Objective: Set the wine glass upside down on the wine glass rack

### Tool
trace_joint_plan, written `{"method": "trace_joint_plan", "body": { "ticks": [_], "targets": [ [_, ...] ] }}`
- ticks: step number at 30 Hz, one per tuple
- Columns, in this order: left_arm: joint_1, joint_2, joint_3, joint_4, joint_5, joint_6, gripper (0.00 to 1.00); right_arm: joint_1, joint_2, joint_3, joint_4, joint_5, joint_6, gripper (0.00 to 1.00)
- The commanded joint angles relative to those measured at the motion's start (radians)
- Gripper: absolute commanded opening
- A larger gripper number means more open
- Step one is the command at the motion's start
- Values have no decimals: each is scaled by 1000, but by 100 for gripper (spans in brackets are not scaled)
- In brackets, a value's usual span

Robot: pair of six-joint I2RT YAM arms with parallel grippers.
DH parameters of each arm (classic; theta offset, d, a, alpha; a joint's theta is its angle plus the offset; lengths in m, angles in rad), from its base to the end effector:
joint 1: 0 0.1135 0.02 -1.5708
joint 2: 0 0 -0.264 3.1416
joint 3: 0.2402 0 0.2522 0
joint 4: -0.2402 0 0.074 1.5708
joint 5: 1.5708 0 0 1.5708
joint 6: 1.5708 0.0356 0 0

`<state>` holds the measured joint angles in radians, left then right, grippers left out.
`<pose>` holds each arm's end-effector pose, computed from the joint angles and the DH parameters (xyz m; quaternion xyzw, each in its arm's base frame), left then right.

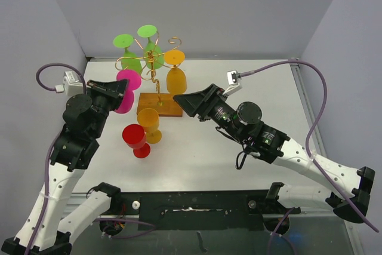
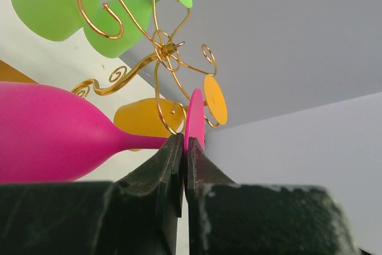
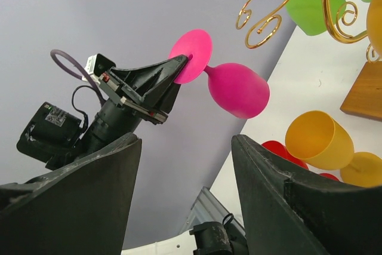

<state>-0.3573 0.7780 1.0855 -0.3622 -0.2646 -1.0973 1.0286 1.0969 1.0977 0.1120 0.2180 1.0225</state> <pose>0.1489 -0.0456 0.4242 -0.3449 0.6383 -0.3815 0.5727 0.1369 0.2123 0.4208 0.0791 0.6624 0.5963 0.4465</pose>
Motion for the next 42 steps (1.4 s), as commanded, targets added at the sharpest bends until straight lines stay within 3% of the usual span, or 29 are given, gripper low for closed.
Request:
{"method": "trace_joint_plan", "body": {
  "ticks": [1,6,12,28,42],
  "targets": [
    [11,11,19,128,-10,-25,0,-1,-52,-10,30,28,1,63],
    [56,61,-6,199,71,-73,0,-1,-69,-20,21,38,1,63],
    [216,119,-62,310,253,-166,0,-1,-89,-28,17,40,2,63],
    [250,226,-64,423,251,-134,0,-2,-134,-37,-14,72,-11,62],
    [298,318,-82,569,338,-185,0,-2,-155,-56,-31,97,-24,63]
  ]
}}
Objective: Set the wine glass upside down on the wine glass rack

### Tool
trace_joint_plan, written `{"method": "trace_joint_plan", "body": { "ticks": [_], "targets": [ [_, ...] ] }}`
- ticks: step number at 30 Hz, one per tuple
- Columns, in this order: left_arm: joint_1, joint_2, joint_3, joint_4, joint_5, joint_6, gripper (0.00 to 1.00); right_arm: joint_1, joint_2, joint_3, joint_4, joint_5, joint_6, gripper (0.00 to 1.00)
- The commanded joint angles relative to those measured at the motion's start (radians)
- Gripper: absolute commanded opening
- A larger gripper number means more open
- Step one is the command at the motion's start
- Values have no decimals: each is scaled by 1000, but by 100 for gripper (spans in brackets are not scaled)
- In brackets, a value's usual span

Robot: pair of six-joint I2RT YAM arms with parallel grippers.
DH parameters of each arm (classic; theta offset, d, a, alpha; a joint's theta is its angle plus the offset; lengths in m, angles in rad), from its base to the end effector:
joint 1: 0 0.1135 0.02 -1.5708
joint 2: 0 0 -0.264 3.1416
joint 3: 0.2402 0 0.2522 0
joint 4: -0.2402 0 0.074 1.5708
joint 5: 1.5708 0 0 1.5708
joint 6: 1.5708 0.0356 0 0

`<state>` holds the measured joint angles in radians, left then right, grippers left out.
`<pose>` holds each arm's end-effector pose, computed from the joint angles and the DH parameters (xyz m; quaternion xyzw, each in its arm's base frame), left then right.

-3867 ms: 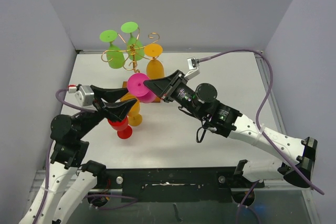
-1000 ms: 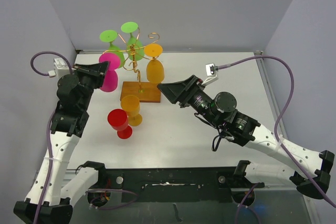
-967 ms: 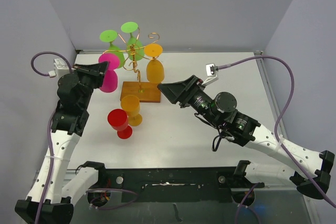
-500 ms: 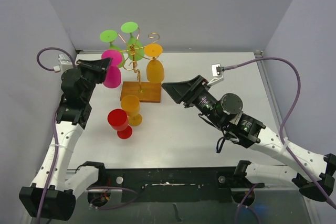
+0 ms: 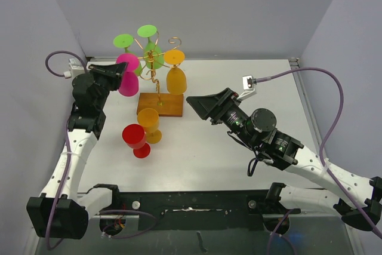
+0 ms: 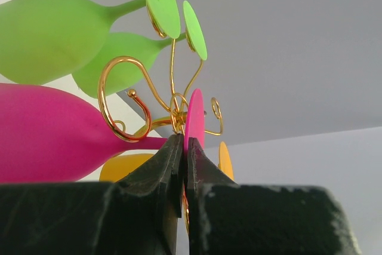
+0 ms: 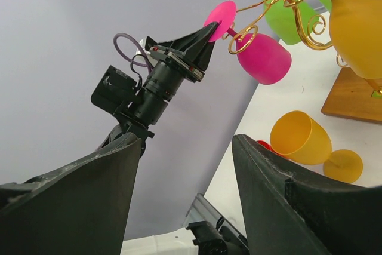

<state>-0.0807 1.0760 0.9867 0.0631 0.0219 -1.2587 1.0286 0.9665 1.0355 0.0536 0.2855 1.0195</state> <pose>0.2526 -0.0212 0.3809 -0.3915 0.5998 -0.4393 0.5422 0.1209 0.1812 0.4207 0.1036 0.6562 0.5844 0.4660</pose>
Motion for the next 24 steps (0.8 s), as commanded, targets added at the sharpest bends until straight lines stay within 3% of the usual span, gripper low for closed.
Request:
{"method": "trace_joint_plan", "body": {
  "ticks": [1,24],
  "targets": [
    [23,29,17,155,60,-31,0,-1,-25,6,27,30,-21,63],
    [67,82,99,145,32,38,0,1,-37,-5,24,27,-1,63]
  ]
}}
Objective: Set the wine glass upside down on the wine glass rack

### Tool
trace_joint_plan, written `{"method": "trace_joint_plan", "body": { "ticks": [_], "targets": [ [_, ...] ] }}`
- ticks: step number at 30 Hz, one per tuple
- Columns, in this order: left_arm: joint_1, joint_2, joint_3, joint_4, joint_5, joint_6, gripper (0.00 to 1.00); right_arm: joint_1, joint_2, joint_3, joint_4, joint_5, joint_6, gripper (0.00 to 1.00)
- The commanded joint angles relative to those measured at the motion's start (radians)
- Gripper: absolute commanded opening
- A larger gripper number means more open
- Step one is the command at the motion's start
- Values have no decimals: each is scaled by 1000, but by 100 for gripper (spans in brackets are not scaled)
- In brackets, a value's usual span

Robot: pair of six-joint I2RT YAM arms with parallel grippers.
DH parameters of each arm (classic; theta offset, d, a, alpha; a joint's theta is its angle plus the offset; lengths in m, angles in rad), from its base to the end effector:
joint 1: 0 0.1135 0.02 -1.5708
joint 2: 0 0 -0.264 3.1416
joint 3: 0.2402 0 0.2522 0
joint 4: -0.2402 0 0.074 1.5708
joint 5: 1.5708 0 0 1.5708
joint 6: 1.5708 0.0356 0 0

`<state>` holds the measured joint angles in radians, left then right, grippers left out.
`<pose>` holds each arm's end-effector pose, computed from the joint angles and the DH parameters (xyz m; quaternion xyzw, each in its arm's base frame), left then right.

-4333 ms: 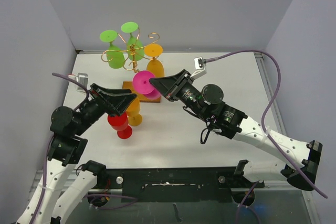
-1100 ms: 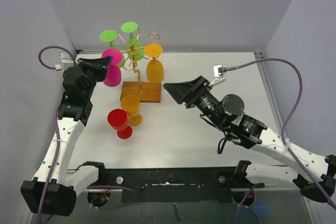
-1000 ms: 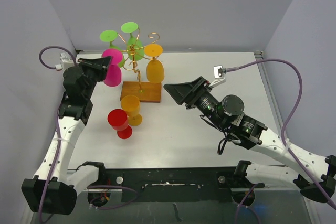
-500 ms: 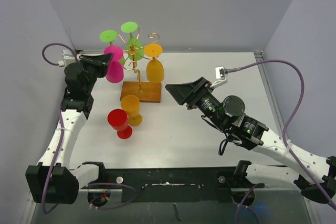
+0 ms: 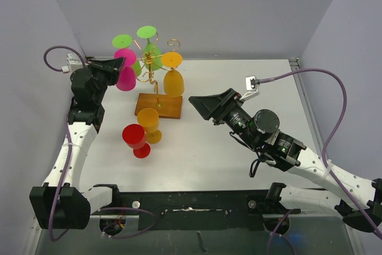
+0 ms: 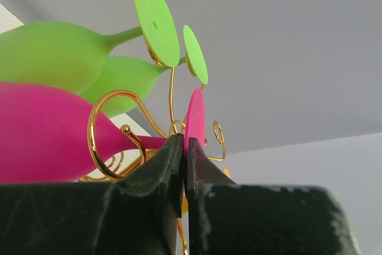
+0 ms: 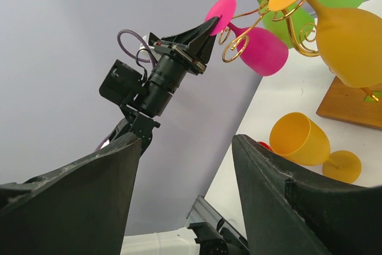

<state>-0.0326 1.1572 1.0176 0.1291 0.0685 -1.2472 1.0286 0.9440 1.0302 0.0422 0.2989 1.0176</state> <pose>0.2741 -0.0114 0.3794 -0.3856 0.5971 -0.4393 0.5494 0.1179 0.1755 0.4220 0.1082 0.6535 0.5828 0.4706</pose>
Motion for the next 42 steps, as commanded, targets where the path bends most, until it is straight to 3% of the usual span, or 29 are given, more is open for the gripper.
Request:
{"method": "trace_joint_plan", "body": {
  "ticks": [1,28,42],
  "targets": [
    [19,2,67,81,-15,25,0,0,-13,2,36,13,1,63],
    [42,-44,100,-67,-90,97,0,2,9,19,30,-4,5,63],
    [39,-113,43,-118,1,76,0,3,10,15,25,-4,9,63]
  ]
}}
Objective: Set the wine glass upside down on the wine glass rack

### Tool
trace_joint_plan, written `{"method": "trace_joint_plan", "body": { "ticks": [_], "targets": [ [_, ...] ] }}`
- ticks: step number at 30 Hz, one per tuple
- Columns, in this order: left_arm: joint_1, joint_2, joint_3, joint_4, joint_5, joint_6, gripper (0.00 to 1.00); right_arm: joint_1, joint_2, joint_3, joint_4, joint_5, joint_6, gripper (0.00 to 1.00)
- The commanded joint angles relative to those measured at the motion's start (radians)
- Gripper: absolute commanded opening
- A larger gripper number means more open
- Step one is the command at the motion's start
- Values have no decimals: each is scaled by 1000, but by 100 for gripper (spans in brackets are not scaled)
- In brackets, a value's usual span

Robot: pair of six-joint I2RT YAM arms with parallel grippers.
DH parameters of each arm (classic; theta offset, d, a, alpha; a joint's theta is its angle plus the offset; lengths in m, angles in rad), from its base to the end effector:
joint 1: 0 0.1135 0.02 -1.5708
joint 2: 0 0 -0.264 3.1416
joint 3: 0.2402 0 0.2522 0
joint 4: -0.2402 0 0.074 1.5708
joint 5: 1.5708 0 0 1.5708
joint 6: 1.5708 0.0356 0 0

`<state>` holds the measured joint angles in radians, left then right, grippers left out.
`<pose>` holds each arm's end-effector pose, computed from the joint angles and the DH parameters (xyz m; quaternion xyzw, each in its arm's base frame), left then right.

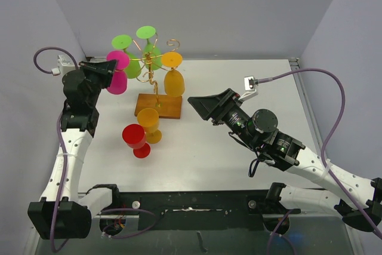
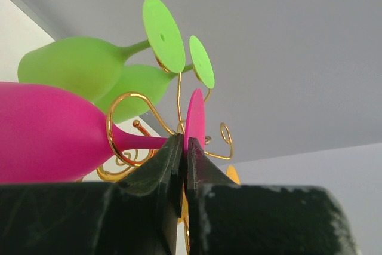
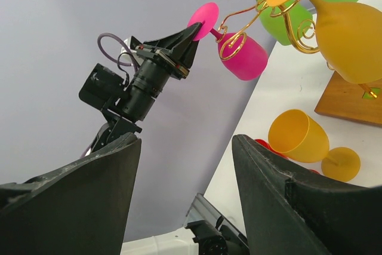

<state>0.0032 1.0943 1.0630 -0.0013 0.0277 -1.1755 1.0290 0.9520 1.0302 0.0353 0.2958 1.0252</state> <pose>0.2552 -0.0002 0.3968 -0.3913 0.6026 -0.3930 0.5738 0.1191 0.1778 0.4197 0.1087 0.6588 0.5808 0.4657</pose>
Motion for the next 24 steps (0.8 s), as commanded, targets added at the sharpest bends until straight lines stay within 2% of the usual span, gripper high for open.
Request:
{"method": "trace_joint_plan", "body": {
  "ticks": [1,10,16,19,24],
  "targets": [
    [2,-54,-6,7,47,6,0,2,3,14,31,0,4,63],
    [-5,-75,-63,3,56,17,0,4,23,18,20,-3,10,63],
    [-5,-82,-101,-3,63,34,5,4,41,21,-8,11,3,63],
    [-5,-86,-111,-11,66,40,10,3,50,23,-25,14,0,63],
    [-10,-106,-90,-66,58,79,26,2,75,46,-74,36,-14,64]
  ]
}}
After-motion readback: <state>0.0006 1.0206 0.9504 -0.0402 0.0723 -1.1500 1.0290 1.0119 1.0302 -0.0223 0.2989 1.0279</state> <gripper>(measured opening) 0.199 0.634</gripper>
